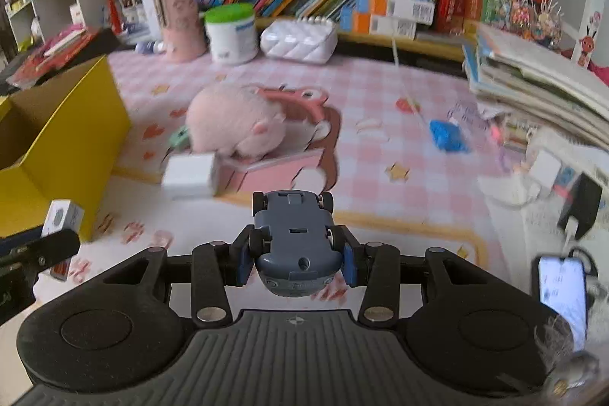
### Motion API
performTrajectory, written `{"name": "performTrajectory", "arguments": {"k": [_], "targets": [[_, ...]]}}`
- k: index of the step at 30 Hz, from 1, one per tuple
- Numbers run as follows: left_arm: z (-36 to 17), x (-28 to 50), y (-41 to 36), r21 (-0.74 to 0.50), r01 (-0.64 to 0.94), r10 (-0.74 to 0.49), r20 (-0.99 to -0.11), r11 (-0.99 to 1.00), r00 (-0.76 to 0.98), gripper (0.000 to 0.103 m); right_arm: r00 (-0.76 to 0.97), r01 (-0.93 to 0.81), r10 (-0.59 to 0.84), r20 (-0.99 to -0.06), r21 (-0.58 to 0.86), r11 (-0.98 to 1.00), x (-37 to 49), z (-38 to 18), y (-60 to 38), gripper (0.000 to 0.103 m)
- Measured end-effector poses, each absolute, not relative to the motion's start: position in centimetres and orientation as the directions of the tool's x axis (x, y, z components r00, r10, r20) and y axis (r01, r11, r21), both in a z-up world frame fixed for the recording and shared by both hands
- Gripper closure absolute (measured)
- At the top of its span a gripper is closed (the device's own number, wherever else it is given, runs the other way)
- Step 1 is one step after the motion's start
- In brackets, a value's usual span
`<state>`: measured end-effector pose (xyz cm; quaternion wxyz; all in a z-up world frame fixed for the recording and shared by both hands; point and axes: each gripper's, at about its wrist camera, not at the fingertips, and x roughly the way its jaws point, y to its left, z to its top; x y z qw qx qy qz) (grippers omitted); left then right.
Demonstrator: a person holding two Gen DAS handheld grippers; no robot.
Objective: Organize objects
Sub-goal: 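Carry the medicine box and grey car in both tools over the yellow box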
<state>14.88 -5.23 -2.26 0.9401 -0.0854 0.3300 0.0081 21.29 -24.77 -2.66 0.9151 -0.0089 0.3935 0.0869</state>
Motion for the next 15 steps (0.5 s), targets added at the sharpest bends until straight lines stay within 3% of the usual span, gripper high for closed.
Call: {"name": "performTrajectory", "arguments": {"k": [15], "targets": [[-1.6,8.3,3.6,-0.193,-0.158,0.008,-0.608,0.968,0.794,0.075,0.665,-0.357,0.243,-0.707,-0.016,0.934,12.8,-1.4,-13.4,0.062]]}}
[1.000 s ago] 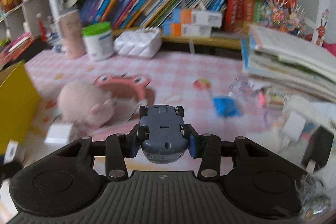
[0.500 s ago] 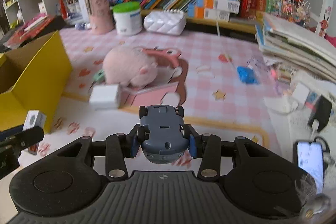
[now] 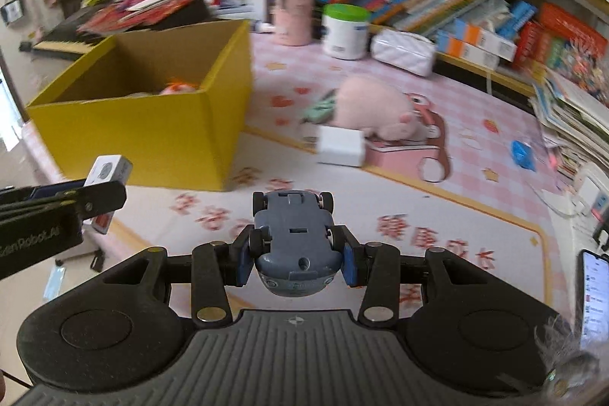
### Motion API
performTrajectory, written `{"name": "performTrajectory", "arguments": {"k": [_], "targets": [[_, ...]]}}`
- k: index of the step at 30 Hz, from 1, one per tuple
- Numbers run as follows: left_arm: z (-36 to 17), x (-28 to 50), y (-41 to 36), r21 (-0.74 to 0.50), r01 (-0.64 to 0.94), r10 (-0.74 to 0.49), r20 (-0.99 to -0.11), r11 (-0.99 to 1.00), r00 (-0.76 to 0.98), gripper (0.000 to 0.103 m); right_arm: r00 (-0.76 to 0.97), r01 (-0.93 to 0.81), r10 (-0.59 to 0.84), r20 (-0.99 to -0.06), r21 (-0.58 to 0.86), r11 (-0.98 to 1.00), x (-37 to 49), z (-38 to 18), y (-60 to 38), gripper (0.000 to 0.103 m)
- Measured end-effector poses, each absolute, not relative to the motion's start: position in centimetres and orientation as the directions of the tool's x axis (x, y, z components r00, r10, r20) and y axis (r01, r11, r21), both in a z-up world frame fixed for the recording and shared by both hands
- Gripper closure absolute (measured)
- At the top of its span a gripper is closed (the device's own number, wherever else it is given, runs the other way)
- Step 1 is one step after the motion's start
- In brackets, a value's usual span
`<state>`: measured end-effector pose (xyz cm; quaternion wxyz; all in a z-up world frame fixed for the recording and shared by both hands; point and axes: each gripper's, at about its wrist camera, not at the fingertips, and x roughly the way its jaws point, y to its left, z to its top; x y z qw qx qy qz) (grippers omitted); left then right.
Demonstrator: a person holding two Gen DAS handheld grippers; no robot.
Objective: Organize objects
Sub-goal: 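Carry the medicine box and grey car in both tools over the yellow box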
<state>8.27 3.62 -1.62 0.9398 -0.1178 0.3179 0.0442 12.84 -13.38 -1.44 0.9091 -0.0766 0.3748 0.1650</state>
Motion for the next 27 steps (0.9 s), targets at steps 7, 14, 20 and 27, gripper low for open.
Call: {"name": "performTrajectory", "arguments": {"k": [7,14,20,27], "targets": [[-1.4,5.2,6.7,-0.187,-0.181,0.033,-0.6,0.966,0.799,0.075,0.659,-0.386,0.268,-0.703,-0.011,0.922,9.8,-1.4,-9.8,0.062],[-1.4,2.1,9.6,-0.171,-0.201,0.061,-0.597,0.965,0.8,0.075,0.649,-0.401,0.292,-0.703,0.011,0.916,7.2,-1.9,-6.7,0.062],[-1.1,0.1,11.6,-0.162,-0.214,0.08,-0.588,0.963,0.805,0.075,0.645,-0.418,0.31,-0.699,0.018,0.908,5.3,-1.9,-4.5,0.062],[-0.7,-1.5,13.0,-0.17,-0.207,0.076,-0.57,0.963,0.818,0.075,0.652,-0.419,0.307,-0.693,0.009,0.908,3.9,-1.5,-3.1,0.062]]}}
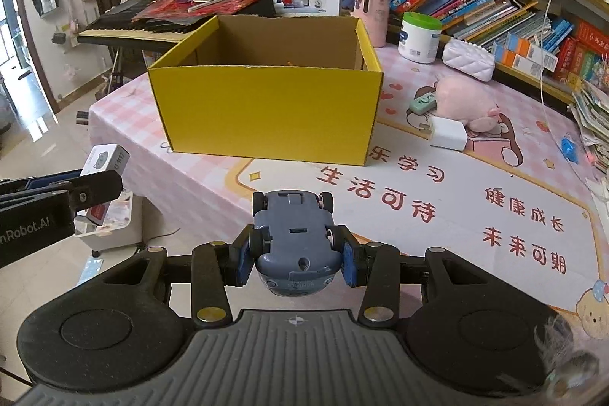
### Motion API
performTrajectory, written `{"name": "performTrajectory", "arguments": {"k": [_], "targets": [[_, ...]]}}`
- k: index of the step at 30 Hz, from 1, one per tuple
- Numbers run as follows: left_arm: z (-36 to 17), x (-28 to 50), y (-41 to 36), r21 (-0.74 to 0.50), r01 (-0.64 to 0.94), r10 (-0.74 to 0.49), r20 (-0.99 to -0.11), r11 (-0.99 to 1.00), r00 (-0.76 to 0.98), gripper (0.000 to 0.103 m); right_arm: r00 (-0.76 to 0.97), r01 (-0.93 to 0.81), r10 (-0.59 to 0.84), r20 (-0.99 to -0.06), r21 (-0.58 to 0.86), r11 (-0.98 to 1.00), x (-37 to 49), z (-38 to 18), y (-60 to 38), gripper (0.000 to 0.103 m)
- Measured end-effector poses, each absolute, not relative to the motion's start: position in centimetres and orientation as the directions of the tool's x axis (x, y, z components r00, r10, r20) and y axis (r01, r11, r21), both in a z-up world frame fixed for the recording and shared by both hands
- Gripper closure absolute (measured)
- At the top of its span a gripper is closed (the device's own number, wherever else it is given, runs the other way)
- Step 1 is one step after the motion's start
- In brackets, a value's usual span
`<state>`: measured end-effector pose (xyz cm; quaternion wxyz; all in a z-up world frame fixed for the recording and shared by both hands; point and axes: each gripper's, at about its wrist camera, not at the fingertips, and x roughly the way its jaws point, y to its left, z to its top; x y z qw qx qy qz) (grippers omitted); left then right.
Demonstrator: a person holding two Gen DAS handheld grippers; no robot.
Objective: Organize objects
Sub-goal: 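Carry the medicine box and grey car in both tools over the yellow box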
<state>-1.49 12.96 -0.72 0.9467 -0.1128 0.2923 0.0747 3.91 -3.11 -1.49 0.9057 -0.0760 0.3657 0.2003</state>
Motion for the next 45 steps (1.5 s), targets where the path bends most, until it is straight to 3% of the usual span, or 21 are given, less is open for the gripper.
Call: {"name": "performTrajectory", "arguments": {"k": [10,21,30,45], "targets": [[-0.3,-1.7,13.7,-0.189,-0.229,0.091,-0.549,0.955,0.831,0.075,0.664,-0.425,0.311,-0.68,-0.002,0.905,4.2,-0.8,-2.4,0.062],[1.6,2.3,14.2,-0.154,-0.223,0.12,-0.496,0.963,0.86,0.075,0.775,-0.394,0.345,-0.53,0.022,0.919,9.2,3.3,-2.2,0.062],[2.8,9.2,14.5,-0.142,-0.226,0.137,-0.46,0.964,0.877,0.075,0.792,-0.438,0.398,-0.464,0.022,0.899,16.3,5.8,-0.7,0.062],[-0.1,17.4,13.2,-0.077,-0.206,0.127,-0.567,0.976,0.814,0.075,0.738,-0.494,0.435,-0.517,0.025,0.869,26.2,4.4,1.0,0.062]]}}
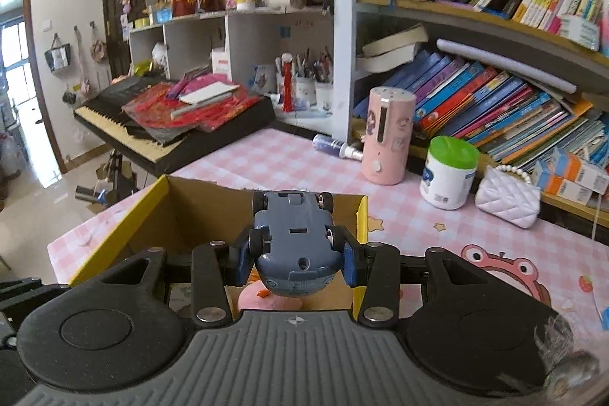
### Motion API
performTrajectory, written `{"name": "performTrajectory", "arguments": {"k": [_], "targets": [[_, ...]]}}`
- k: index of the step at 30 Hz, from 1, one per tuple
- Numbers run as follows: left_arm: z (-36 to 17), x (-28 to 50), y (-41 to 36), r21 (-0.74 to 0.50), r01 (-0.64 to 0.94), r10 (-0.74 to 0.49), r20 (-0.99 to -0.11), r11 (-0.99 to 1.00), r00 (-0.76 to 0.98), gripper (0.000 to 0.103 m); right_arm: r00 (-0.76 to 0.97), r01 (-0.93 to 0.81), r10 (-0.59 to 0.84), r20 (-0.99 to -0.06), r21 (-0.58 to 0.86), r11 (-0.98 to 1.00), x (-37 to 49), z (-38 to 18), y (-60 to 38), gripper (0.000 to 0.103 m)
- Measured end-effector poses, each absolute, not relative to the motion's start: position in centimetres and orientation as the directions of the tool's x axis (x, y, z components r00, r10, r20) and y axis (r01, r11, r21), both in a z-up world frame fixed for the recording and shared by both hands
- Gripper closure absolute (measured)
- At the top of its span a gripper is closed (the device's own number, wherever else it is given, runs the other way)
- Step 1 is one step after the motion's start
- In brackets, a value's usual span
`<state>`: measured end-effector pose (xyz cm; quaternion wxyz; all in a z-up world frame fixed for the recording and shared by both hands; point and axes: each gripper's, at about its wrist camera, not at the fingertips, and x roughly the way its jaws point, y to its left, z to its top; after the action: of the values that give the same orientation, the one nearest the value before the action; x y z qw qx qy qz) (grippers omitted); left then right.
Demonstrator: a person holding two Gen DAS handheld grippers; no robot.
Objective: Organize objects
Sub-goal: 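Lower the medicine box into the yellow box and open the left tool while the right tool releases the car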
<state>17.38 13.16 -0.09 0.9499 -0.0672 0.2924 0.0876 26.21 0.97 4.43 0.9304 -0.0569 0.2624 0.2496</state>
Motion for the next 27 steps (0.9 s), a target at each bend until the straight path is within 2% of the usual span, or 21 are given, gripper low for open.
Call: {"name": "performTrajectory", "arguments": {"k": [13,27], "targets": [[-2.3,19.5,12.4,-0.043,-0.202,0.127,-0.644,0.979,0.754,0.075,0.65,-0.572,0.453,-0.611,0.0,0.82,29.2,2.1,2.9,0.062],[-2.6,20.1,12.4,-0.051,-0.216,0.13,-0.659,0.975,0.741,0.075,0.572,-0.648,0.456,-0.682,-0.036,0.76,30.4,0.4,4.8,0.062]]}}
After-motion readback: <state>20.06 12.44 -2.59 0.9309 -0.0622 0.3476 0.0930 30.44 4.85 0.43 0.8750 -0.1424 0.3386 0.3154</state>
